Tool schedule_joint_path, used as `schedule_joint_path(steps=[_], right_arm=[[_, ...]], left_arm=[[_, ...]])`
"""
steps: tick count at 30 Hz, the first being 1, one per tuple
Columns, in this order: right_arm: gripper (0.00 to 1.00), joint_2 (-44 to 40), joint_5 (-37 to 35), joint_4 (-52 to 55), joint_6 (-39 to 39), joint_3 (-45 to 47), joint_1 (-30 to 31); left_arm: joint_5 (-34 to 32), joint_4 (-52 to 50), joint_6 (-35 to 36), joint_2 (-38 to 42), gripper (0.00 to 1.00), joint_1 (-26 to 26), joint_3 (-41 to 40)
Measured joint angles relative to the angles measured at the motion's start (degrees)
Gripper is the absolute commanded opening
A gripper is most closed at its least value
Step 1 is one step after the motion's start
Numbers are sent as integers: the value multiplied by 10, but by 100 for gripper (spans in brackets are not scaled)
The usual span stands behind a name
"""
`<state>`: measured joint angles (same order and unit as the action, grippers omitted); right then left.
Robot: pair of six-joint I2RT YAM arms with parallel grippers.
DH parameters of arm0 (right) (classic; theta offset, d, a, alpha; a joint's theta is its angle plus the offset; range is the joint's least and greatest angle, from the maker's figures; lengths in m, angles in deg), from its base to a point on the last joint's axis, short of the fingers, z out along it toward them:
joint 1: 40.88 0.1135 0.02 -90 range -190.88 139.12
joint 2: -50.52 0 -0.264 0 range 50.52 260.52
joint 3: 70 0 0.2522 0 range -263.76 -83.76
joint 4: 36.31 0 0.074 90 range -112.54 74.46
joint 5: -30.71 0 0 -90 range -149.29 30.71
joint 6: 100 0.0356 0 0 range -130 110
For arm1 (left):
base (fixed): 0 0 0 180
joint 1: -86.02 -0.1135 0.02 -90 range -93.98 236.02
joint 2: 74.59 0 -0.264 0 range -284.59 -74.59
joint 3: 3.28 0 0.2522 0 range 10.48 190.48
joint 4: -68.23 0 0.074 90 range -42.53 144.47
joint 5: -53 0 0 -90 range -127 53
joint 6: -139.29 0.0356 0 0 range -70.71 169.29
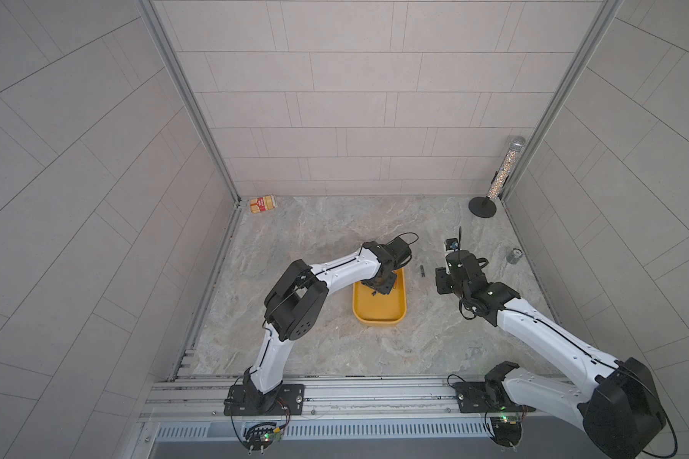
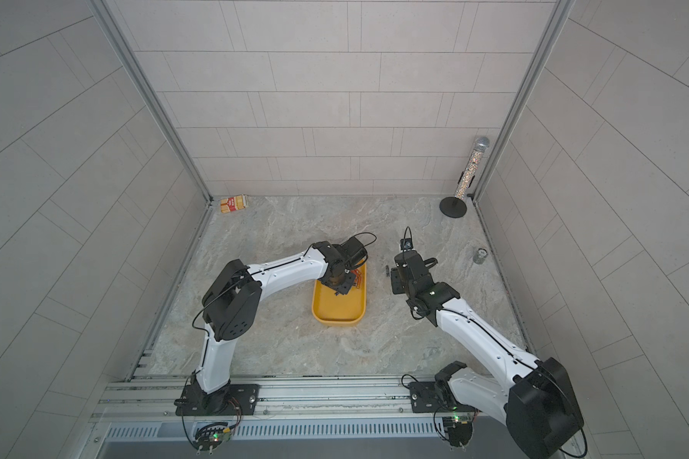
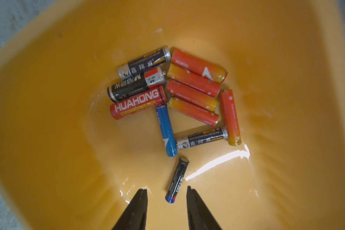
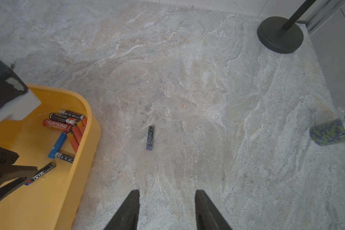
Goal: Take the batteries out of the storage box
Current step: Pick up the battery from the storage box.
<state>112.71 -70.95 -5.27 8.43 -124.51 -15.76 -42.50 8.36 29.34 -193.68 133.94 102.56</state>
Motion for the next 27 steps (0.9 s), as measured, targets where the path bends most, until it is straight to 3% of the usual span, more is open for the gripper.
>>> schedule_joint_path(steps=[8,13,24,27], right_arm=[[49,0,-3,0,0,0,0],[49,-2,-4,1,0,0,0],[50,-8,-8,3,0,0,0],[50,-8,-9,4,0,0,0]], left_arm=[[1,0,13,-38,39,3,0],[-1,3,22,-41,20,4,6],[-10,4,22,-43,0,6,7],[-11,-4,22,-42,0,6,14]])
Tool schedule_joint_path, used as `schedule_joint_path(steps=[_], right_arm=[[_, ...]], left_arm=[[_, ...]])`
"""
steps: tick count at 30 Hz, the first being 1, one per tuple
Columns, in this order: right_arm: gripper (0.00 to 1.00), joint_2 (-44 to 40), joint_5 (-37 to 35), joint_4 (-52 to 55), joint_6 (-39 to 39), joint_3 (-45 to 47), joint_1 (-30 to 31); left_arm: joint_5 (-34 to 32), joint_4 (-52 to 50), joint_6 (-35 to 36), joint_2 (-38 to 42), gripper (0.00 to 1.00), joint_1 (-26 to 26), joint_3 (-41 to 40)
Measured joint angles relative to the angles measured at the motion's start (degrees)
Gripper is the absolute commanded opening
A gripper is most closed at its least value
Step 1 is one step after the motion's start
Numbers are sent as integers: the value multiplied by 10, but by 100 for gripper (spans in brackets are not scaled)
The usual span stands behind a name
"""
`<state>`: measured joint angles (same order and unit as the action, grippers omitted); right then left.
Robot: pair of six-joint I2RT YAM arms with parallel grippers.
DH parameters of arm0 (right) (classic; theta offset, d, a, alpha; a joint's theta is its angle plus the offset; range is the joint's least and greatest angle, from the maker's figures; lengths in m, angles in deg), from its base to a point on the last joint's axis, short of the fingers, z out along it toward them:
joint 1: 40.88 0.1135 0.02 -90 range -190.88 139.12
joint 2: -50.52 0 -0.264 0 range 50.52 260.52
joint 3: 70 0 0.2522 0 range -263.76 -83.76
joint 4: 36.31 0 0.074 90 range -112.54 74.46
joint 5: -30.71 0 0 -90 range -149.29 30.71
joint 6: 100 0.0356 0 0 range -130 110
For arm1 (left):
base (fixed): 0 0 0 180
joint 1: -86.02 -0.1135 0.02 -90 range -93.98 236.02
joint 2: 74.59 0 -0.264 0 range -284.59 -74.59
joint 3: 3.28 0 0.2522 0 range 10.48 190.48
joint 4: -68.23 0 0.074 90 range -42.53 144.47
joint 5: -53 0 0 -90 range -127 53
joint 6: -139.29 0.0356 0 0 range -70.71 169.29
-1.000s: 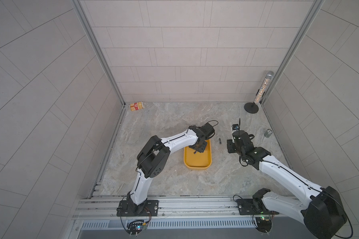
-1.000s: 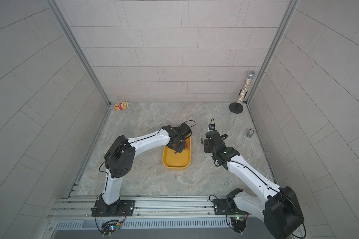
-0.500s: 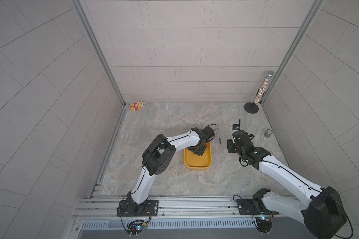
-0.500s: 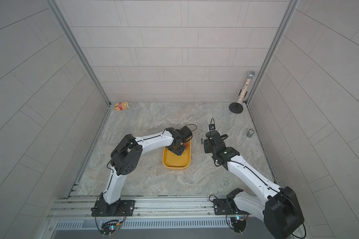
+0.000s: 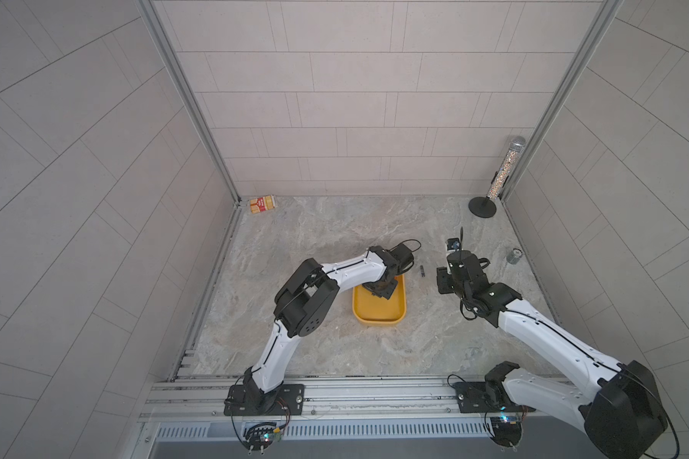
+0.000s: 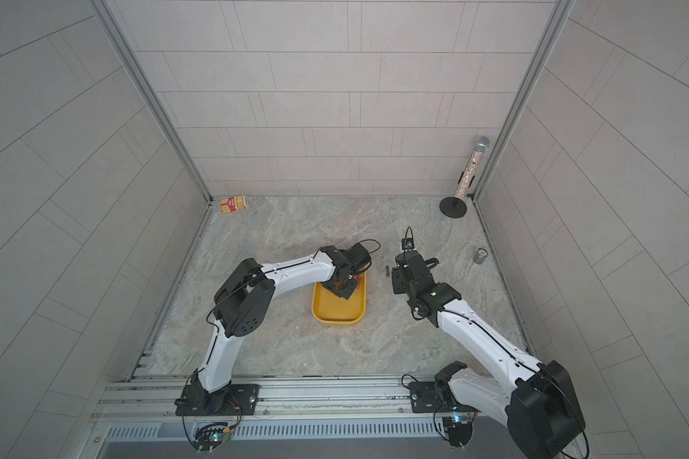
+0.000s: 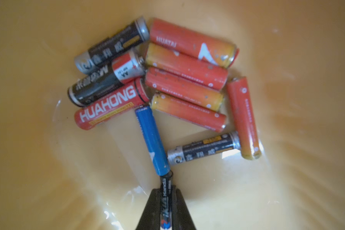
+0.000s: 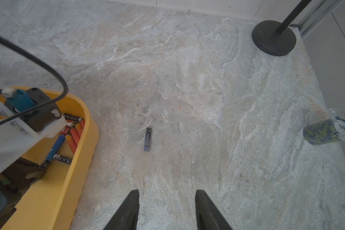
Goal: Take the batteries out of the storage box
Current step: Pick up the battery from the storage box, then place the battery at the center of the board.
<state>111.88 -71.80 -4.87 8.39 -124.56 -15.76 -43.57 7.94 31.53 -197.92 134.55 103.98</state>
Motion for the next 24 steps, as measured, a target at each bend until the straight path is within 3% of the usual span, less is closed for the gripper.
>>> schedule_joint_path(steps=[5,12,18,24], right_arm=[[50,0,0,2,0,0,0],[50,1,0,4,0,-1,11],[51,30,9,6,-12,-30,85],[51,102,38,5,-12,-78,146]], left_arm=[[-5,-23,-4,19,0,0,12],[-6,-57,-35,124,0,-24,28],[-12,-45,-62,249,0,-128,-65],[-12,-17,-68,238,0,-224,-173]])
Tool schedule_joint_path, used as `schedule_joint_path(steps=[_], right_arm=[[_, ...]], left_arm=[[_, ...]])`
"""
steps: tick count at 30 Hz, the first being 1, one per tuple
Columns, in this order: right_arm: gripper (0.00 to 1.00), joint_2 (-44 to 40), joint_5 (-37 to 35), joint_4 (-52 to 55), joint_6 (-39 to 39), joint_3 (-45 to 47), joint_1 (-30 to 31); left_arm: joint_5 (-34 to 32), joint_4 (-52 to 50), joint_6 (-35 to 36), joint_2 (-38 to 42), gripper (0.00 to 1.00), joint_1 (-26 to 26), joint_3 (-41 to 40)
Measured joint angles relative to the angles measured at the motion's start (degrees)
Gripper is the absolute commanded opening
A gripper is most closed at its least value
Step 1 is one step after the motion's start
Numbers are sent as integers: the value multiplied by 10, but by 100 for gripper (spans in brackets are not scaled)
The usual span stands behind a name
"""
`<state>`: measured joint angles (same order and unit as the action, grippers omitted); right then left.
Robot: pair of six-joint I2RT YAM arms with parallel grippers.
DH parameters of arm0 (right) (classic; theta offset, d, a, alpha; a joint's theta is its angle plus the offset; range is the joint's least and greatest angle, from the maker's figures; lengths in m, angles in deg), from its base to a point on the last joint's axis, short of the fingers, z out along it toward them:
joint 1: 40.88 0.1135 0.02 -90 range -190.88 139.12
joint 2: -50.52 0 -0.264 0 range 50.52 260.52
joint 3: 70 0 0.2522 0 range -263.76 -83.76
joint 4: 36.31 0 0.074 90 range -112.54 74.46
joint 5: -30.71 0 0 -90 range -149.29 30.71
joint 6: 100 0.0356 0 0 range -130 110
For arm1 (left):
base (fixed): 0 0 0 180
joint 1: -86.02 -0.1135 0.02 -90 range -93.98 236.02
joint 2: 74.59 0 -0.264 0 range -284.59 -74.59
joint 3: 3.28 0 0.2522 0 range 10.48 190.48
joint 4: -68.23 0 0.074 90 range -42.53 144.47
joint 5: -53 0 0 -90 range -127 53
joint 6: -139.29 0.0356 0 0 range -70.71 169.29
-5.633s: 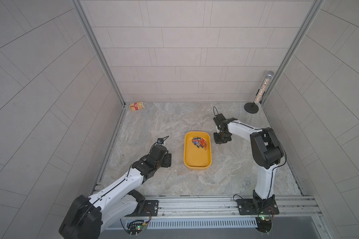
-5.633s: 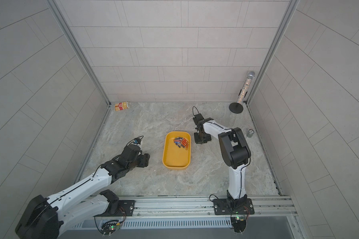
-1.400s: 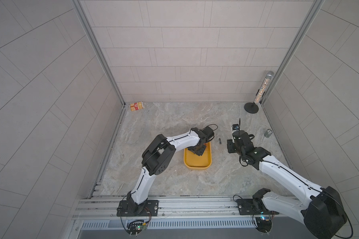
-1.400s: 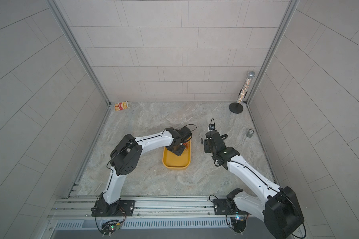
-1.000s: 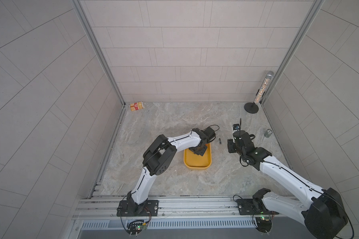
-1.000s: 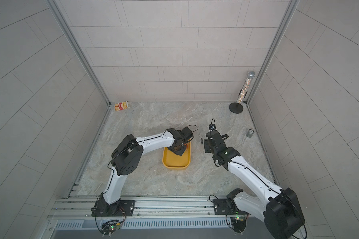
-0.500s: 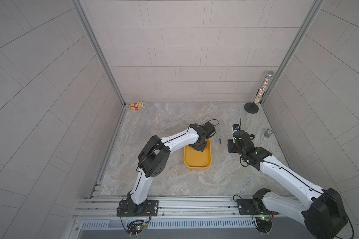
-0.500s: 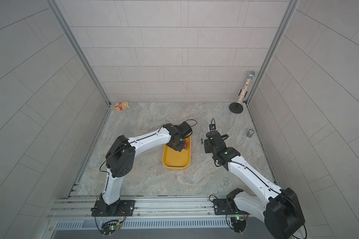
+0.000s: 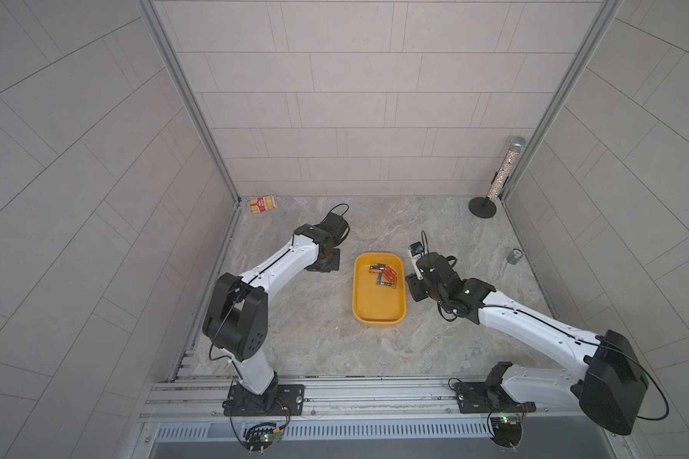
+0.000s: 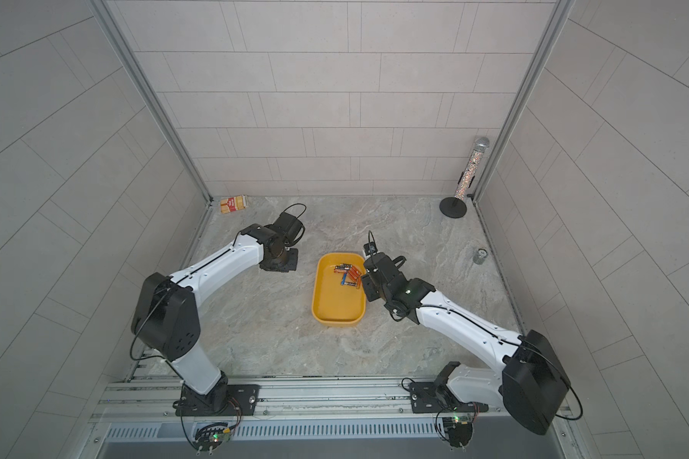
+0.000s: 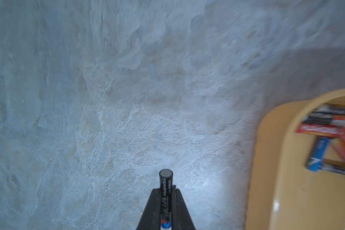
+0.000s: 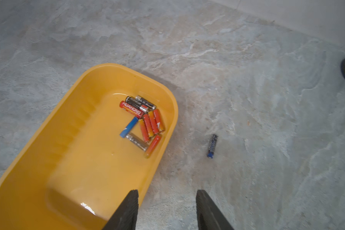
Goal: Take the batteries out of the storage box
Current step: Place the battery at the center of the board.
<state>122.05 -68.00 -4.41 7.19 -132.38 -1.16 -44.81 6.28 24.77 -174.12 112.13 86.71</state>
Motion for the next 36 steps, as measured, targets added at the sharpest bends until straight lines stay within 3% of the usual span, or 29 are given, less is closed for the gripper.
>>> schedule_joint_path(steps=[10,17,22,31,36], right_arm=[[51,66,19,19,14,-42,19],[51,76,16,37,20,-47,19],[52,76,7,44,23,-47,19],[55,75,-12,45,26,-47,10],[56,58,-2,52,28,-47,-23]], left_arm=[[29,53,-7,-119,0,0,-9],[26,61,-14,-143,1,9,13],[26,61,-16,-145,20,11,16],[25,61,-18,-146,26,12,16],[28,50,-18,-132,28,16,17]])
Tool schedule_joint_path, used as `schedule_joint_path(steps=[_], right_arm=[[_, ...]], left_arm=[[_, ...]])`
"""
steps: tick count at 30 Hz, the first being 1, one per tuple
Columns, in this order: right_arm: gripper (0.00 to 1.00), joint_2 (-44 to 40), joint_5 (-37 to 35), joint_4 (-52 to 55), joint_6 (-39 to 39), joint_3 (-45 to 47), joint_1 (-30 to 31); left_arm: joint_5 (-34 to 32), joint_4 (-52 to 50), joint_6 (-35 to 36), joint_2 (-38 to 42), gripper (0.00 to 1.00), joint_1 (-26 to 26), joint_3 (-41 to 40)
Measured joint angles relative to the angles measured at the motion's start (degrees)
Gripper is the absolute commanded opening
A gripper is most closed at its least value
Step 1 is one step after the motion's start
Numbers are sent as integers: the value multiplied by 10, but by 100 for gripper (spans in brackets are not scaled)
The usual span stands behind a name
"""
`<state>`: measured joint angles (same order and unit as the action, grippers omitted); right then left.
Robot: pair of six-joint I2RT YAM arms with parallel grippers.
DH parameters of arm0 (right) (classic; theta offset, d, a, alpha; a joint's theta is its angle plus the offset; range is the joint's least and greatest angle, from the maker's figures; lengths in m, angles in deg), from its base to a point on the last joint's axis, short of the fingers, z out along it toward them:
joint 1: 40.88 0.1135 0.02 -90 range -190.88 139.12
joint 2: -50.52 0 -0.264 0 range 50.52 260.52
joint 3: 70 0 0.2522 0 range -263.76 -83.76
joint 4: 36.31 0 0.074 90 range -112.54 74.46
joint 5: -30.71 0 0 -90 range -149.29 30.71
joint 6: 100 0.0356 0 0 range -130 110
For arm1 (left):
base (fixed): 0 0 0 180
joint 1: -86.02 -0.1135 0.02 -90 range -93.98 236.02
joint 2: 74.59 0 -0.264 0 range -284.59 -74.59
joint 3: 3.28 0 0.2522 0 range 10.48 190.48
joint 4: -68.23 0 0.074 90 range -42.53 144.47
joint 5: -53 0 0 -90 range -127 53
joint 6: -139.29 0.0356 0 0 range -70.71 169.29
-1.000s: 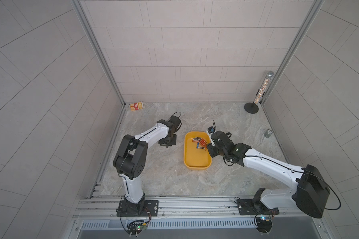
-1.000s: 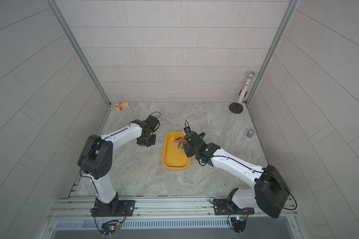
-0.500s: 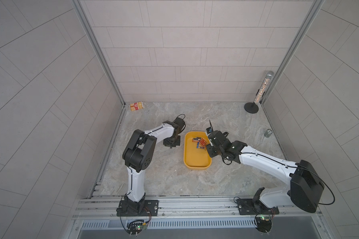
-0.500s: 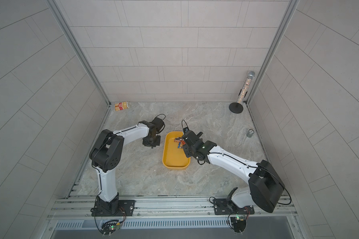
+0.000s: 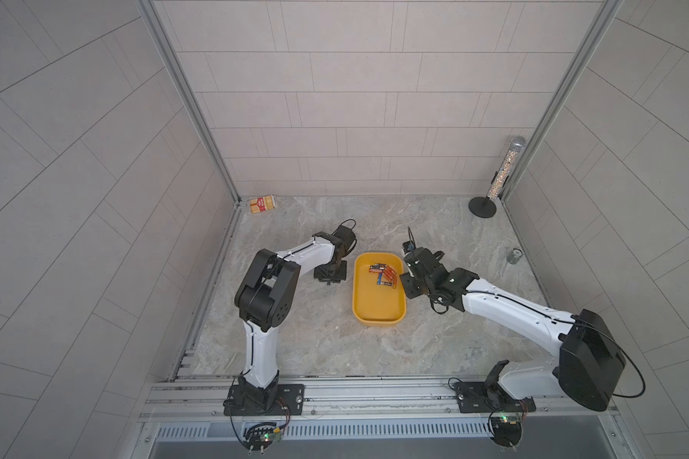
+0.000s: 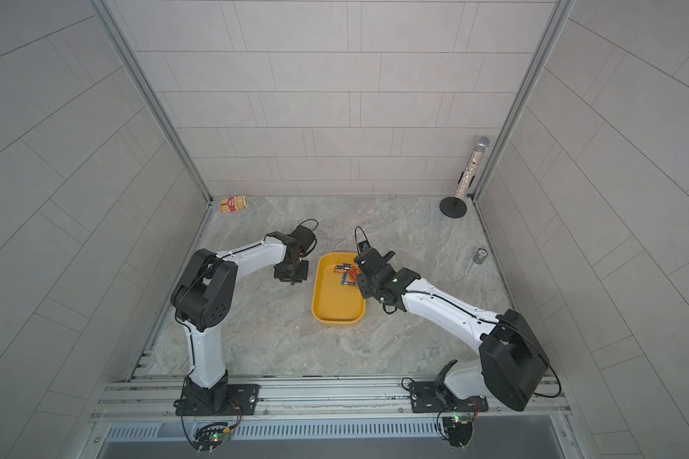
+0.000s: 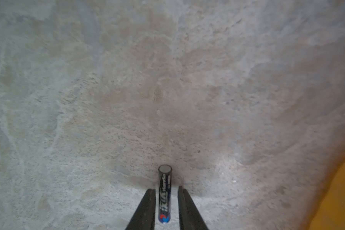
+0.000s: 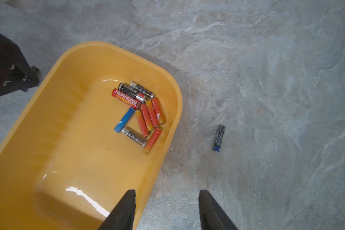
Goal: Take the batteries out of the storage box
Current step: Place the battery at the center of the board, then pick up the battery from the storage box.
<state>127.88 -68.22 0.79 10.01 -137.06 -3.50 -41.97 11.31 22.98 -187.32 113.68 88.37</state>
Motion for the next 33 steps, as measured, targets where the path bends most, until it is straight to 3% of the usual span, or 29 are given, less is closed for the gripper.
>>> schedule_joint_path(steps=[7,12,20,26,33], right_arm=[[61,-60,69,-3,10,26,-101],[66,-78,100,-4,13,62,-150],[74,-99,138,-15,17,109,-152],[73,-141,140,-26,17,141,-152],[71,-179,134,-32,14,165,-152]], left_arm=[[-5,-40,4,86,36,12,29],[-36,-79,6,110,46,72,134],[-42,-102,6,-6,45,186,282],[-26,-113,3,-118,42,197,295],[-15,-113,2,-154,39,187,299]])
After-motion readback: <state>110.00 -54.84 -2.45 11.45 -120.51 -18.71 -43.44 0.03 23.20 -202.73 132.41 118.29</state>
